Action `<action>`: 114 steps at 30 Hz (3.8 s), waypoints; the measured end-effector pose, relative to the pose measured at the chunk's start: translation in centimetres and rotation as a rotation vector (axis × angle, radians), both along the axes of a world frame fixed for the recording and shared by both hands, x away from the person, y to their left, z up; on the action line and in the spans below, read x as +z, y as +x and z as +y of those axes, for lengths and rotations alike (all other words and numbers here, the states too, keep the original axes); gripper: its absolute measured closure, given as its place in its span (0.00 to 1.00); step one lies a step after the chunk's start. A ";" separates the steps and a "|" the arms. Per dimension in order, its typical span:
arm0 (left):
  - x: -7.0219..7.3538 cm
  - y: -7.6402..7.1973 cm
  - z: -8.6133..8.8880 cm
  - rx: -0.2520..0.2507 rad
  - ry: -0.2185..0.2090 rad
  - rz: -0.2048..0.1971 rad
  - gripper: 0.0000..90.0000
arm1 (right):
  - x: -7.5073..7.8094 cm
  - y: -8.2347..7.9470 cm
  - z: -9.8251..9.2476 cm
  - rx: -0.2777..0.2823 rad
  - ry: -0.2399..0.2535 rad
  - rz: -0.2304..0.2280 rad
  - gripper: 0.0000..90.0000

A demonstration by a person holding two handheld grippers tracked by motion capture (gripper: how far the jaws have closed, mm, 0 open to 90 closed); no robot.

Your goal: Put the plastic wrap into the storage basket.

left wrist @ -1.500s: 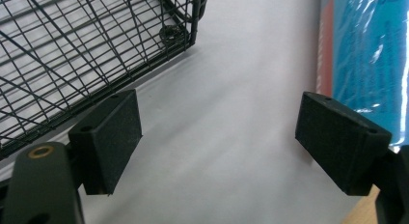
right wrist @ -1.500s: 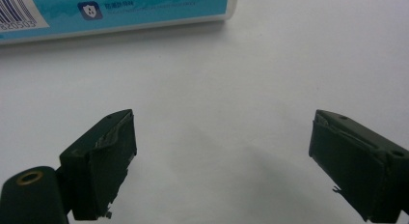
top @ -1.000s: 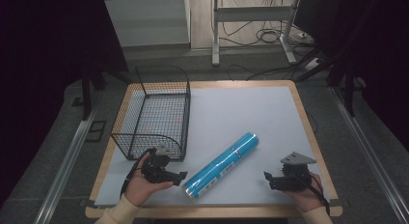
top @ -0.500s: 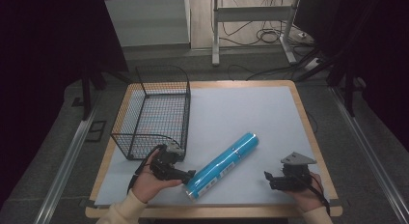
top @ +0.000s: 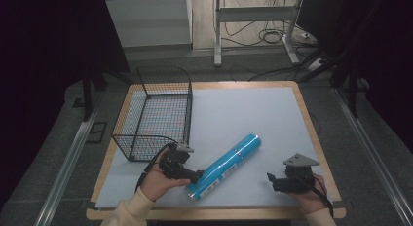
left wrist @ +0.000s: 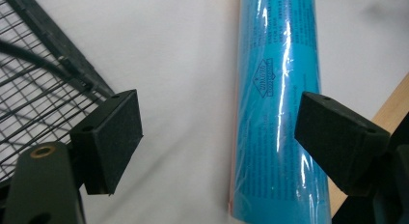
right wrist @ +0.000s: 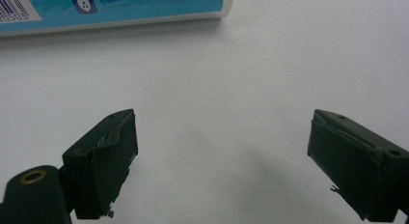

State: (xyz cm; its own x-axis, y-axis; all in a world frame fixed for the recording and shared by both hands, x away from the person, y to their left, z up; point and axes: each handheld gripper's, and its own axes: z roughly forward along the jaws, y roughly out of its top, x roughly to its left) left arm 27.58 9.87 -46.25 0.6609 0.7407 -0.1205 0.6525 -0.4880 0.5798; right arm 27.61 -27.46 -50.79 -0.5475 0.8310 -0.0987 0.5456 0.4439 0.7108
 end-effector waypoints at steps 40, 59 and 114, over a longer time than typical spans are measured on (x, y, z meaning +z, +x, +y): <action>-0.3 1.8 -5.7 -0.096 0.078 0.045 0.17 | -0.1 0.0 0.1 0.001 -0.006 0.003 0.12; -0.9 3.4 -8.5 -0.120 0.114 0.080 0.17 | -0.1 0.0 0.1 0.006 -0.006 0.007 0.12; -2.4 6.9 -11.5 -0.155 0.208 0.234 0.35 | 0.0 0.1 0.0 0.000 0.000 -0.007 0.12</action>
State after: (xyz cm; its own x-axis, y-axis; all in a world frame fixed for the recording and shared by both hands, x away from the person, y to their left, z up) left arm 34.45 -1.65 -48.62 0.7399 0.6582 -0.1389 0.6648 -0.6839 0.3007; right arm 27.69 -27.45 -50.81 -0.5471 0.8308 -0.1027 0.5401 0.4440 0.7150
